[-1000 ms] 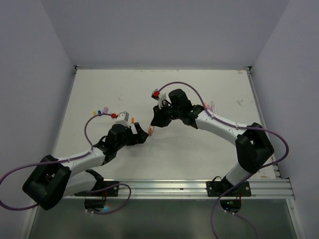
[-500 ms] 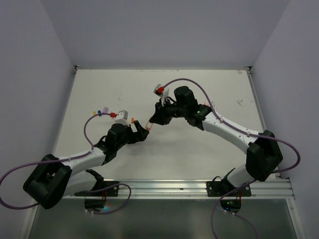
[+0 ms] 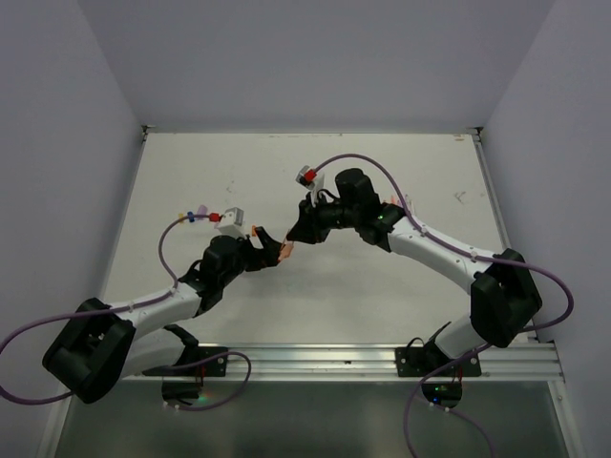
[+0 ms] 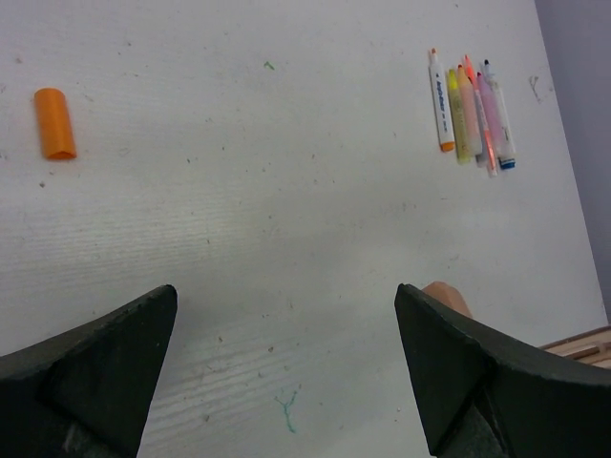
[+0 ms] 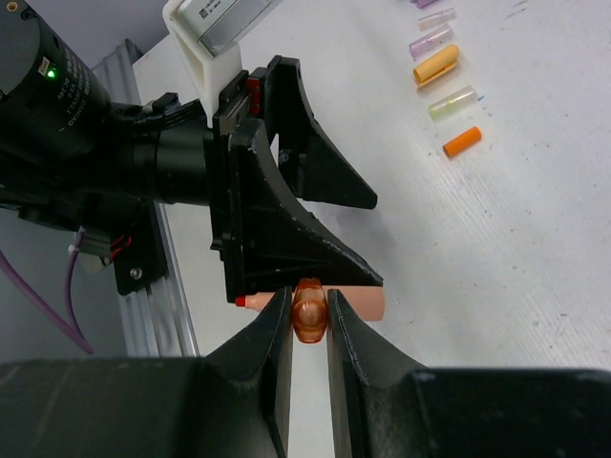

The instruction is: Open the pen caps

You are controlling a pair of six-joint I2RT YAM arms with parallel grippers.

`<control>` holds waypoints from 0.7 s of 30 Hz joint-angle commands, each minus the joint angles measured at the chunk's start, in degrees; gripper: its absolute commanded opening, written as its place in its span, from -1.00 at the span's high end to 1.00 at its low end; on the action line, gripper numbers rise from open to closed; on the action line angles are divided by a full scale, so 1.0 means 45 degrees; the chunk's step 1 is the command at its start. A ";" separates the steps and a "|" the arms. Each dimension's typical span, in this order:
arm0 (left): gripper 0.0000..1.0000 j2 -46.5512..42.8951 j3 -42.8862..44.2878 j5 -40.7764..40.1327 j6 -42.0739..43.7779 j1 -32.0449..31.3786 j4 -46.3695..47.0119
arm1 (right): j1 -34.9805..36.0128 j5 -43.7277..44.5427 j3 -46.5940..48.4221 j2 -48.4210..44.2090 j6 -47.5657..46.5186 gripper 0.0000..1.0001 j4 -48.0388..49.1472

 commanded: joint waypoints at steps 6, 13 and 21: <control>-1.00 0.0113 0.0028 0.1609 0.0764 -0.0036 0.2922 | 0.0016 0.0117 -0.0357 -0.0291 -0.0328 1.00 0.0228; -1.00 0.1050 -0.0090 0.1845 0.1604 -0.0056 0.2631 | 0.0016 0.0099 -0.0689 0.0157 -0.0700 1.00 -0.0066; -1.00 0.1344 -0.0050 0.0832 0.2210 -0.0056 0.1771 | 0.0035 0.0177 -0.1353 0.0685 -0.0876 1.00 -0.0046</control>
